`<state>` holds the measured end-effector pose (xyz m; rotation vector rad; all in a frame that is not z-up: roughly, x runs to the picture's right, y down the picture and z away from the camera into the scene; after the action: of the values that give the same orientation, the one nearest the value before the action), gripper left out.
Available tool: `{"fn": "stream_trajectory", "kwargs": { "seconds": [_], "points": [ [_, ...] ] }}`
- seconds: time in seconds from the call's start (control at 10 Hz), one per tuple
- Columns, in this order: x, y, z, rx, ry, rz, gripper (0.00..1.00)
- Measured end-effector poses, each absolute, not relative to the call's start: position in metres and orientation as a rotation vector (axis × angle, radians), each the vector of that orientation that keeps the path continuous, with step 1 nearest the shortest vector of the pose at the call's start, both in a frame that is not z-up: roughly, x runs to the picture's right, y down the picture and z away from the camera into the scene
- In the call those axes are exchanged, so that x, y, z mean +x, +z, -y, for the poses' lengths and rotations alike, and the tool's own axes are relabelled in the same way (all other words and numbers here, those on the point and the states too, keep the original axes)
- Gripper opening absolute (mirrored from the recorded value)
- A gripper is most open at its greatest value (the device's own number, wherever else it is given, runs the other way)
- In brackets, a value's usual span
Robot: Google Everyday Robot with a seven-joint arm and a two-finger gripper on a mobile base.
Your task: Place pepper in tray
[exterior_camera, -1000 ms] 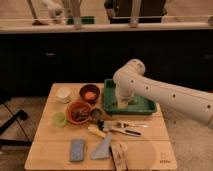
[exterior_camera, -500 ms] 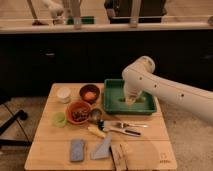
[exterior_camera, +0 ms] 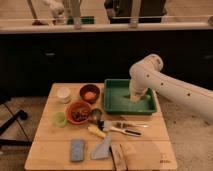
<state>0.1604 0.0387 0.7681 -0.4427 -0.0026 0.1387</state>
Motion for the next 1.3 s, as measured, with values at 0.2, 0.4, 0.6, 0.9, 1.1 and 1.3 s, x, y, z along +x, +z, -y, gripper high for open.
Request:
{"fn": "stream_trajectory", "kwargs": {
  "seconds": [0.2, 0.4, 0.6, 0.9, 1.1, 1.3],
  "points": [
    [0.145, 0.779, -0.038, -0.450, 0.134, 0.009, 0.01],
    [0.124, 0.788, -0.034, -0.450, 0.136, 0.018, 0.01],
    [0.124, 0.801, -0.030, -0.454, 0.145, 0.023, 0.01],
    [0.125, 0.817, -0.029, -0.465, 0.160, 0.031, 0.01],
    [0.119, 0.830, -0.029, -0.473, 0.163, 0.039, 0.01],
    [0.122, 0.837, -0.029, -0.476, 0.168, 0.039, 0.01]
  ]
}}
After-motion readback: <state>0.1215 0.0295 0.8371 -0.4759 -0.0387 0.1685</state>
